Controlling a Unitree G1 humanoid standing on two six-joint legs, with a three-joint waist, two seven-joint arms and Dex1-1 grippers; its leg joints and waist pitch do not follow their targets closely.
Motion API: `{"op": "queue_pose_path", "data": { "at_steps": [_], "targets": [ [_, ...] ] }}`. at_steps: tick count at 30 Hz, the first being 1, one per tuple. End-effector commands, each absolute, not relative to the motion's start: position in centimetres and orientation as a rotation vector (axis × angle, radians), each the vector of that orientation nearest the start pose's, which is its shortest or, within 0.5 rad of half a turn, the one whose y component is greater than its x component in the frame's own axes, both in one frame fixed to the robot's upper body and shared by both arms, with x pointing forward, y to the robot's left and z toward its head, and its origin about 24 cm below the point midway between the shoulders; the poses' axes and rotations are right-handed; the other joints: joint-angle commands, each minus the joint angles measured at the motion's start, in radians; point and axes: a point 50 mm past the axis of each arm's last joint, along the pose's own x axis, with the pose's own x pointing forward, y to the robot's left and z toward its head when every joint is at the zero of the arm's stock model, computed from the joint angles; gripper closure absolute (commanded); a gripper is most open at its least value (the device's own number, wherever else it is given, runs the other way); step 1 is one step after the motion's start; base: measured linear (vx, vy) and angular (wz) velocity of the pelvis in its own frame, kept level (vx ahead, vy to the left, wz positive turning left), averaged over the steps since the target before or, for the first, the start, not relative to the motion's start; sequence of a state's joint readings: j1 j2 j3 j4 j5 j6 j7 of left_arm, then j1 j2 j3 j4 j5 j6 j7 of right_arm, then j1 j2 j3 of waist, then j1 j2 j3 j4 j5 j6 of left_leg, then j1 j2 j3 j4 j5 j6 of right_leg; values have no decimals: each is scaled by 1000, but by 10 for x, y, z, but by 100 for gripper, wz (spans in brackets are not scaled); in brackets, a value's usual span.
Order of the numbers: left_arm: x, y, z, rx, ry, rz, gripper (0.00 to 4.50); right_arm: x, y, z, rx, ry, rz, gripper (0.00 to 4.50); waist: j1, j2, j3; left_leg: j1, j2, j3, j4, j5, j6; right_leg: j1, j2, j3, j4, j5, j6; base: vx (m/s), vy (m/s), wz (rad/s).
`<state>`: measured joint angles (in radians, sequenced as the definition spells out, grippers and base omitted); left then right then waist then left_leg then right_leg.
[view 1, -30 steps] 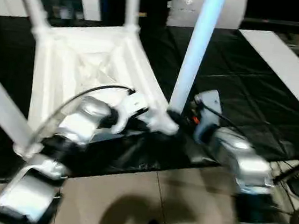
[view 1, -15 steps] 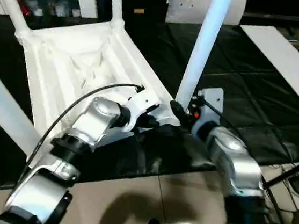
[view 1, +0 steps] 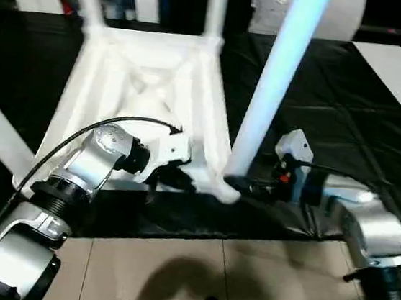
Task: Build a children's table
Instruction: Rotate leg to tighten
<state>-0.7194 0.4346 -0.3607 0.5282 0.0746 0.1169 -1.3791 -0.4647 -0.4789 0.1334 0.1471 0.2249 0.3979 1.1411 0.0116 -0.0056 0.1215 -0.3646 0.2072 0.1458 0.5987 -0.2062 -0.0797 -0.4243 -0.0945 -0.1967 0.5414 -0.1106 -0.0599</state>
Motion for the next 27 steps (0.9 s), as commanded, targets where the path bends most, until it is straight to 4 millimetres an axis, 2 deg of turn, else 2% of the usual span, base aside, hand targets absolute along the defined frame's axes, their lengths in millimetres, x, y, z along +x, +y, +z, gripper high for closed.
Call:
{"op": "queue_pose_path", "data": {
  "at_steps": [1, 6, 7, 8, 12, 13, 19, 22, 23, 27],
  "targets": [
    [320, 117, 93, 692, 482, -1638, 450, 298, -154, 105, -206, 290, 1300, 22, -4, -6, -85, 4, 32, 3, -62, -60, 154, 81, -66, 82, -44, -301, -129, 0, 0, 0],
    [318, 120, 93, 729, 495, -1697, 450, 294, -153, 103, -174, 350, 1446, 60, 8, -9, -84, 4, 33, 6, -63, -59, 145, 82, -66, 84, -47, -329, -122, 0, 0, 0],
    [318, 120, 93, 729, 495, -1697, 450, 294, -153, 103, -174, 350, 1446, 60, 11, -15, -84, 2, 30, 7, -63, -64, 141, 82, -65, 83, -48, -349, -115, 0, 0, 0],
    [318, 121, 93, 737, 497, -1701, 450, 294, -152, 102, -175, 356, 1464, 82, 15, -11, -83, 5, 30, 8, -63, -66, 133, 80, -67, 84, -51, -367, -108, 0, 0, 0],
    [318, 123, 94, 754, 499, -1712, 450, 292, -148, 99, -166, 379, 1518, 112, 16, -17, -82, 5, 28, 10, -64, -76, 120, 79, -63, 90, -52, -391, -98, 0, 0, 0],
    [318, 123, 94, 755, 499, -1714, 450, 292, -148, 99, -165, 381, 1523, 138, 16, -17, -83, 3, 28, 11, -64, -71, 123, 80, -63, 91, -52, -387, -97, 0, 0, 0],
    [318, 124, 94, 759, 502, -1726, 450, 293, -147, 96, -164, 389, 1536, 176, 17, -16, -84, 7, 28, 12, -64, -63, 129, 78, -62, 96, -47, -360, -114, 0, 0, 0],
    [318, 124, 93, 752, 498, -1722, 450, 293, -146, 96, -165, 392, 1554, 190, 17, -17, -83, 6, 26, 14, -65, -75, 125, 79, -62, 94, -51, -385, -105, 0, 0, 0],
    [319, 124, 93, 751, 498, -1719, 450, 293, -146, 96, -164, 391, 1558, 217, 17, -17, -82, 5, 26, 14, -65, -78, 124, 79, -61, 94, -52, -393, -101, 0, 0, 0],
    [319, 124, 93, 733, 499, -1709, 450, 291, -143, 97, -132, 385, 1573, 235, 17, -19, -83, 8, 26, 14, -65, -75, 122, 77, -61, 94, -54, -403, -92, 0, 0, 0]
  ]
}}
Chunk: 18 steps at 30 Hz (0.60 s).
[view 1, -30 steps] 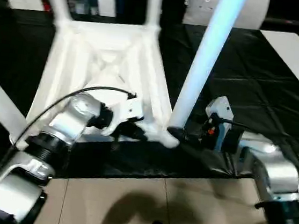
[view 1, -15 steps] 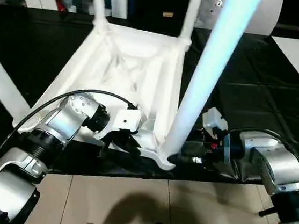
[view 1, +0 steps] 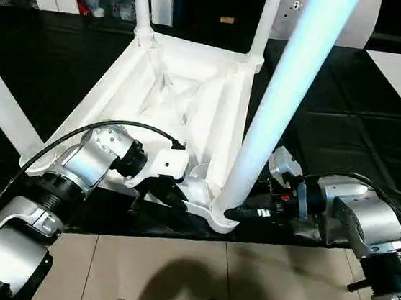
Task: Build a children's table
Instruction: Rotate leg to tighten
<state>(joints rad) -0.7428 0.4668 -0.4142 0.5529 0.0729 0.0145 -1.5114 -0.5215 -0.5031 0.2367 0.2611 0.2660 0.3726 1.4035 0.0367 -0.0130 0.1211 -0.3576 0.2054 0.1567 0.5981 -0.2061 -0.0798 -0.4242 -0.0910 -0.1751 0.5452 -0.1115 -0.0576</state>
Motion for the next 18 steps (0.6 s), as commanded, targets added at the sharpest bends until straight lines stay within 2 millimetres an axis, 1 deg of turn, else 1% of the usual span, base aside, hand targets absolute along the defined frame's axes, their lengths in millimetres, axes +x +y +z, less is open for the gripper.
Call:
{"op": "queue_pose_path", "data": {
  "at_steps": [1, 2, 3, 4, 5, 6, 8, 9, 10, 11, 12, 13, 14, 15, 16, 17, 18],
  "targets": [
    [319, 123, 94, 723, 499, -1703, 450, 290, -142, 97, -116, 379, 1576, 235, -9, -11, -82, 0, 29, 3, -65, -73, 124, 77, -64, 72, -56, -395, -99, 0, 0, 0],
    [319, 123, 94, 709, 497, -1699, 450, 289, -140, 98, -91, 372, 1579, 241, -9, -13, -82, -1, 29, 3, -65, -73, 125, 78, -63, 72, -55, -392, -100, 0, 0, 0],
    [319, 120, 95, 671, 494, -1682, 450, 285, -135, 99, -49, 359, 1575, 241, -8, -13, -81, 0, 29, 3, -65, -74, 124, 77, -64, 72, -56, -395, -99, 0, 0, 0],
    [319, 120, 95, 670, 494, -1681, 450, 285, -135, 99, -47, 359, 1575, 241, -7, -11, -81, 0, 30, 3, -66, -72, 123, 78, -66, 73, -57, -394, -101, 0, 0, 0],
    [319, 117, 96, 643, 490, -1666, 450, 283, -132, 98, -24, 353, 1565, 242, -9, -15, -81, -2, 28, 3, -66, -73, 121, 79, -64, 72, -57, -399, -97, 0, 0, 0],
    [319, 117, 96, 643, 490, -1666, 450, 283, -132, 98, -24, 353, 1565, 243, -9, -15, -80, -2, 28, 3, -66, -74, 119, 79, -64, 72, -58, -404, -94, 0, 0, 0],
    [321, 111, 97, 605, 485, -1626, 450, 281, -127, 95, -8, 350, 1529, 244, -8, -13, -78, 1, 27, 4, -67, -84, 109, 76, -66, 72, -64, -434, -84, 0, 0, 0],
    [322, 108, 97, 587, 480, -1607, 450, 280, -124, 94, -3, 349, 1509, 244, -9, -14, -77, 1, 26, 3, -67, -90, 106, 76, -66, 70, -65, -445, -80, 0, 0, 0],
    [324, 97, 99, 524, 461, -1554, 450, 285, -116, 90, -9, 342, 1395, 244, -12, -12, -74, 2, 24, 3, -68, -104, 96, 75, -64, 68, -72, -477, -66, 0, 0, 0],
    [324, 94, 99, 507, 455, -1539, 450, 287, -113, 89, -11, 341, 1355, 244, -17, -10, -65, 5, 19, 3, -68, -141, 77, 71, -64, 61, -85, -547, -46, 0, 0, 0],
    [325, 92, 99, 494, 452, -1527, 450, 289, -111, 88, -9, 339, 1326, 244, -21, -11, -65, 5, 16, 2, -66, -153, 64, 74, -64, 57, -89, -578, -31, 0, 0, 0],
    [326, 87, 100, 462, 446, -1500, 450, 293, -107, 88, 4, 331, 1263, 244, -29, -15, -66, 4, 11, 0, -65, -160, 48, 77, -63, 50, -97, -617, -1, 0, 0, 0],
    [329, 81, 100, 431, 439, -1449, 450, 299, -101, 89, 29, 322, 1171, 245, -39, -13, -67, 2, 5, -2, -63, -166, 42, 79, -62, 43, -105, -636, 19, 0, 0, 0],
    [332, 77, 101, 411, 440, -1412, 450, 303, -96, 90, 56, 319, 1101, 245, -49, -15, -66, -4, 7, -3, -64, -164, 37, 79, -60, 42, -103, -633, 24, 0, 0, 0],
    [337, 73, 102, 392, 445, -1345, 450, 311, -86, 91, 117, 324, 1003, 246, -67, -12, -64, -3, 4, -6, -60, -185, 29, 75, -58, 31, -113, -657, 36, 0, 0, 0],
    [339, 72, 102, 390, 447, -1315, 450, 313, -83, 92, 131, 326, 972, 246, -81, -8, -69, -8, 1, -11, -55, -199, 26, 83, -60, 21, -116, -664, 52, 0, 0, 0],
    [339, 72, 102, 390, 447, -1315, 450, 313, -83, 92, 131, 326, 972, 246, -90, -8, -69, -8, 2, -12, -56, -204, 30, 83, -60, 19, -119, -659, 56, 0, 0, 0]
  ]
}}
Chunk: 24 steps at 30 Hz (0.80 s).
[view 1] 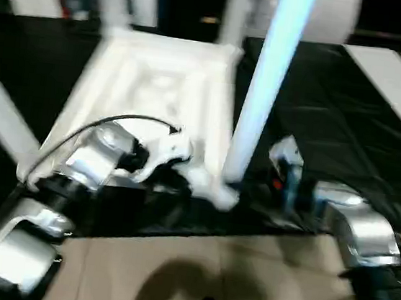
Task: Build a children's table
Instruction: Rotate leg to tighten
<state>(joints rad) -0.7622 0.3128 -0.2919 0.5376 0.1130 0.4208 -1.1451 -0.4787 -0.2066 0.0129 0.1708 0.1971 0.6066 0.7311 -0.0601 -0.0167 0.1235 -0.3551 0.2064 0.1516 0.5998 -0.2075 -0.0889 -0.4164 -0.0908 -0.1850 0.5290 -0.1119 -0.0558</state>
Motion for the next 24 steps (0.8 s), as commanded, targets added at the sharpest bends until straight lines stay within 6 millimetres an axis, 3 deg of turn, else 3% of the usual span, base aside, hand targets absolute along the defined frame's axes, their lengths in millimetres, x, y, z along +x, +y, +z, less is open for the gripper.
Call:
{"op": "queue_pose_path", "data": {
  "at_steps": [1, 2, 4, 5, 6, 8, 10, 12, 14, 16, 19, 20, 24],
  "targets": [
    [342, 71, 103, 385, 445, -1284, 450, 316, -81, 92, 131, 335, 926, 246, -4, -3, -72, -12, 0, -9, -58, -207, 56, 78, -60, 25, -108, -642, 62, 0, 0, 0],
    [346, 71, 106, 372, 444, -1239, 450, 319, -77, 92, 126, 339, 882, 246, -10, 3, -73, -6, 4, -10, -60, -204, 67, 74, -62, 27, -108, -609, 44, 0, 0, 0],
    [353, 64, 111, 346, 423, -1139, 450, 326, -65, 93, 98, 346, 749, 247, -25, 2, -70, -9, 8, -13, -60, -209, 60, 69, -61, 24, -100, -590, 20, 0, 0, 0],
    [355, 61, 113, 339, 410, -1099, 450, 329, -61, 94, 89, 339, 705, 247, -28, 3, -74, -2, 5, -13, -57, -214, 53, 70, -65, 23, -101, -587, 13, 0, 0, 0],
    [357, 59, 113, 338, 400, -1072, 450, 330, -57, 95, 95, 324, 671, 247, -30, 3, -74, -3, 5, -13, -59, -207, 57, 70, -65, 26, -98, -570, 5, 0, 0, 0],
    [357, 57, 113, 336, 398, -1052, 450, 332, -56, 96, 104, 307, 637, 247, -29, 2, -77, -3, 8, -12, -61, -196, 74, 70, -67, 30, -94, -538, -13, 0, 0, 0],
    [357, 56, 113, 331, 395, -1041, 450, 333, -56, 97, 104, 288, 606, 196, -26, 3, -82, -11, 15, -14, -63, -150, 93, 75, -68, 40, -76, -455, -41, 0, 0, 0],
    [357, 57, 113, 331, 394, -1041, 450, 334, -59, 99, 107, 270, 590, 181, -23, 2, -88, -18, 15, -12, -61, -95, 113, 80, -70, 49, -60, -376, -74, 0, 0, 0],
    [356, 60, 111, 350, 395, -1054, 450, 335, -67, 101, 101, 238, 582, 159, -17, 7, -94, -21, 18, -12, -56, -21, 150, 81, -69, 57, -38, -266, -123, 0, 0, 0],
    [356, 63, 109, 359, 404, -1060, 450, 334, -73, 103, 82, 200, 596, 139, -10, 4, -100, -25, 14, -10, -52, 32, 180, 84, -69, 61, -25, -189, -147, 0, 0, 0],
    [354, 68, 106, 377, 410, -1091, 450, 330, -85, 102, 10, 165, 645, 113, 2, 1, -101, -28, 13, -6, -49, 66, 218, 85, -65, 63, -16, -137, -164, 0, 0, 0],
    [354, 68, 106, 377, 410, -1091, 450, 330, -85, 102, 10, 165, 645, 94, 9, 1, -98, -25, 13, -4, -49, 47, 226, 84, -62, 62, -22, -163, -156, 0, 0, 0],
    [349, 82, 101, 437, 403, -1188, 450, 322, -114, 100, -20, 164, 773, 67, 23, 0, -92, -20, 16, -3, -54, -13, 214, 83, -60, 61, -35, -254, -127, 0, 0, 0]
  ]
}}
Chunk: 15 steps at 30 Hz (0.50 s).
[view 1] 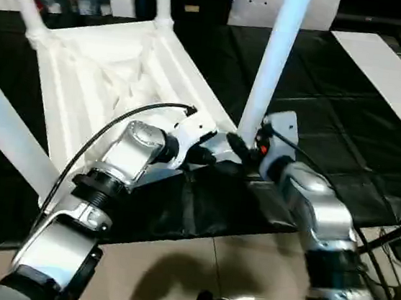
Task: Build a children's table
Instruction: Rotate leg to tighten
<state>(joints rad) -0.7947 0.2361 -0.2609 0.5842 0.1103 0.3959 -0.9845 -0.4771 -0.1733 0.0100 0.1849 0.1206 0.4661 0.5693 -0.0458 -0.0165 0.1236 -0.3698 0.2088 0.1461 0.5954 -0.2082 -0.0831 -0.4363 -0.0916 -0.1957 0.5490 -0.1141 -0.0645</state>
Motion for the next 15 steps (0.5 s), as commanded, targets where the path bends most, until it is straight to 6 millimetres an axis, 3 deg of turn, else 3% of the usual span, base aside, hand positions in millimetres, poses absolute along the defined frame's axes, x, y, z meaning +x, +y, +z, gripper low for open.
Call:
{"op": "queue_pose_path", "data": {
  "at_steps": [1, 4, 6, 7, 9, 15],
  "targets": [
    [347, 85, 100, 452, 399, -1226, 450, 319, -121, 100, -41, 171, 816, 56, 12, 1, -90, -2, 16, 4, -51, -27, 196, 99, -60, 73, -57, -276, -115, 0, 0, 0],
    [340, 97, 99, 500, 419, -1358, 450, 312, -142, 102, -129, 196, 972, 23, 24, -1, -87, 1, 18, 4, -53, -66, 171, 98, -61, 74, -63, -333, -97, 0, 0, 0],
    [338, 99, 99, 513, 431, -1384, 450, 311, -145, 102, -143, 202, 1004, 5, 32, 0, -86, 3, 19, 5, -54, -79, 159, 95, -62, 78, -62, -346, -94, 0, 0, 0],
    [336, 102, 99, 538, 432, -1430, 450, 309, -149, 103, -152, 212, 1046, 1, 37, -1, -85, 10, 22, 7, -55, -81, 152, 89, -63, 82, -64, -352, -103, 0, 0, 0],
    [333, 108, 98, 573, 453, -1493, 450, 307, -154, 106, -165, 228, 1126, 1, 45, -2, -88, 5, 20, 4, -56, -71, 155, 94, -60, 84, -57, -338, -105, 0, 0, 0],
    [326, 121, 99, 656, 504, -1615, 450, 301, -159, 109, -257, 280, 1295, 1, 63, -5, -91, 9, 25, 10, -55, -21, 170, 89, -63, 95, -43, -276, -141, 0, 0, 0]
  ]
}}
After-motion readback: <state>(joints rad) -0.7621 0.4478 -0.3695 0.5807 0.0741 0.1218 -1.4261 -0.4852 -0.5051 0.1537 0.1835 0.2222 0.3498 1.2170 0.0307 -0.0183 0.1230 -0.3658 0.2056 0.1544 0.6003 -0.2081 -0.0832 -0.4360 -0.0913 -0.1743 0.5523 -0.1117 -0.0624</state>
